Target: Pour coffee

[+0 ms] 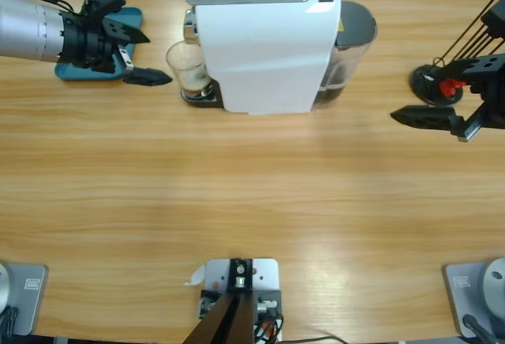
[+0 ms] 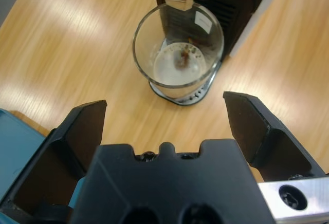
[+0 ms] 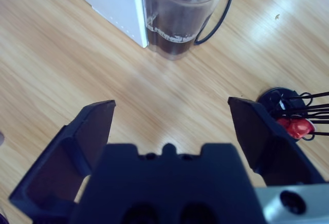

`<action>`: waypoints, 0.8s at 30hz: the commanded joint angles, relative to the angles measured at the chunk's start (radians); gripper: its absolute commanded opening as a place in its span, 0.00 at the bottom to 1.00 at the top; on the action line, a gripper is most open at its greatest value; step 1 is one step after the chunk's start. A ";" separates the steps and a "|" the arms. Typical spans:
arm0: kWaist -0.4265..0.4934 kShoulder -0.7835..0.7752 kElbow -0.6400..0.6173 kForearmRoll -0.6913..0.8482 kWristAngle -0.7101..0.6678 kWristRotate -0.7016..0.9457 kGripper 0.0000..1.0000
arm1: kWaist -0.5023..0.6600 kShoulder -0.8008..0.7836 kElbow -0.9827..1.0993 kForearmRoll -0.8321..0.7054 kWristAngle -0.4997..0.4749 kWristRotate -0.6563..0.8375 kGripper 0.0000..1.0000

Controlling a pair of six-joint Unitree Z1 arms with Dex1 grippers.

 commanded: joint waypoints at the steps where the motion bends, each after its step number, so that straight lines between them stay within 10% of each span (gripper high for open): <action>1: 0.011 0.095 -0.023 -0.039 -0.058 -0.003 1.00 | 0.007 0.028 0.033 -0.012 0.014 0.012 1.00; 24: 0.011 0.165 -0.065 -0.054 -0.104 0.004 1.00 | 0.007 0.050 0.038 -0.019 0.022 0.012 1.00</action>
